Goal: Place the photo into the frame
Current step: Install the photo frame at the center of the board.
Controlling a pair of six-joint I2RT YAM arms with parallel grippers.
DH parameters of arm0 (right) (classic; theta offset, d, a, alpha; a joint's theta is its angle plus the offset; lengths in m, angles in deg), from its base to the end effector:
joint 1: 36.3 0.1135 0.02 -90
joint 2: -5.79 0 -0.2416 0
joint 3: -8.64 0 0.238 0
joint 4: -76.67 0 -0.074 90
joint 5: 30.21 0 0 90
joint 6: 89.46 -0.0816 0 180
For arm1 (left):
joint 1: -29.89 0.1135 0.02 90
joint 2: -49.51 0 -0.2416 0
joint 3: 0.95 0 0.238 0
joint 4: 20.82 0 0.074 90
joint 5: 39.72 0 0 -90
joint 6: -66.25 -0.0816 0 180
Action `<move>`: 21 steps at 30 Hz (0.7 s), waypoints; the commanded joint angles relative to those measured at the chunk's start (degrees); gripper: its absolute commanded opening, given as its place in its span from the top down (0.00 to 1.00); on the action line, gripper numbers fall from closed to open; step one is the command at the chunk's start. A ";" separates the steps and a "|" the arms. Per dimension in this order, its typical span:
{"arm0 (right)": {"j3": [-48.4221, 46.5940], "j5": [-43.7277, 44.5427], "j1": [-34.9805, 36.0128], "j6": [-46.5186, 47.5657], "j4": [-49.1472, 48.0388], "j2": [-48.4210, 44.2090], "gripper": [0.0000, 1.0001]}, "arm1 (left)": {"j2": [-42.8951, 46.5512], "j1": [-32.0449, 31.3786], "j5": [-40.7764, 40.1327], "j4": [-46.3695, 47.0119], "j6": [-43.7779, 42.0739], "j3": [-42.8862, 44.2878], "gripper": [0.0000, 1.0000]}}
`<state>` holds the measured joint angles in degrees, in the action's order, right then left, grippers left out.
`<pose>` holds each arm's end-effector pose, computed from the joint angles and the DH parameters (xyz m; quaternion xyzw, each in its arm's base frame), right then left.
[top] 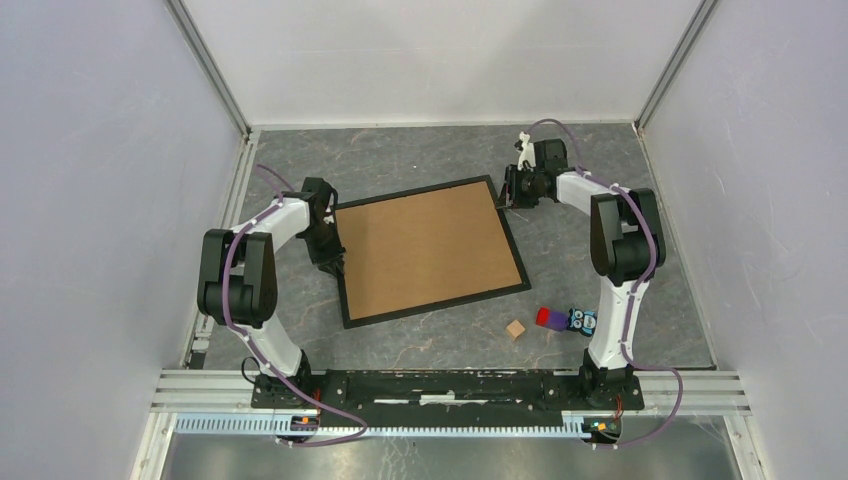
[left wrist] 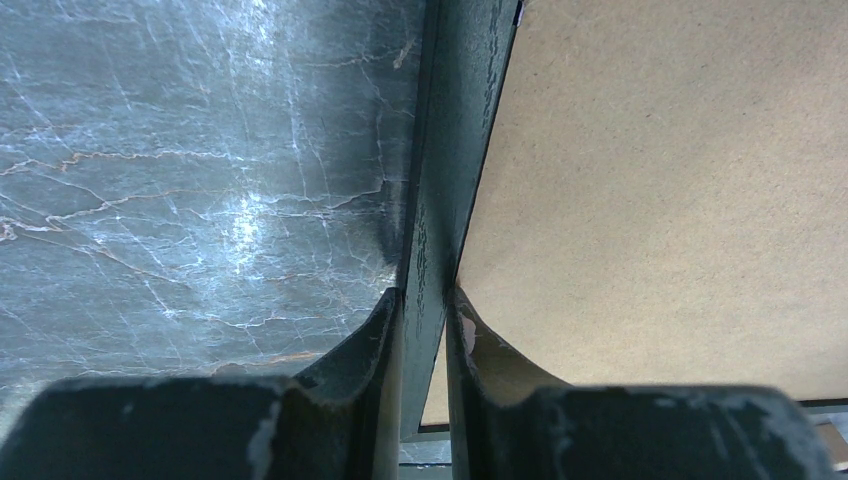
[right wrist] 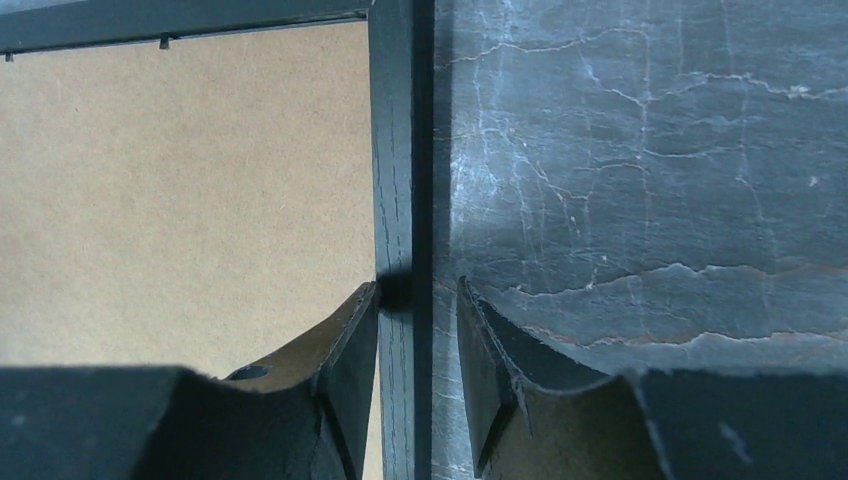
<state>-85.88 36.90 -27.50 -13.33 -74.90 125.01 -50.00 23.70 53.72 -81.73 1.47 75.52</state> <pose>0.4336 0.0992 0.1056 -0.0216 0.9317 0.2455 0.2669 0.2931 -0.0367 0.1040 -0.1634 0.9847 -0.0431 0.0427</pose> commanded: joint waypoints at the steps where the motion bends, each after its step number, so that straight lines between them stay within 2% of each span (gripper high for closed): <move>1: -1.89 2.11 0.90 1.43 0.83 2.22 0.59 | -1.04 -0.76 -0.55 1.13 -2.36 -1.13 0.84; 6: -1.97 4.36 1.79 2.57 2.57 2.25 0.60 | -0.82 -0.83 -0.67 1.17 -2.41 -1.13 0.84; 13: -2.22 13.18 3.93 4.69 8.05 2.78 0.60 | -0.93 -0.83 -0.68 1.15 -2.45 -1.22 0.85; 21: -1.35 17.52 7.26 4.58 10.16 4.48 0.61 | -0.83 -0.93 -0.67 1.10 -2.45 -1.20 0.85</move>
<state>-88.48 47.91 -23.44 -10.55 -70.90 124.98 -50.00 23.65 53.61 -81.73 1.47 75.52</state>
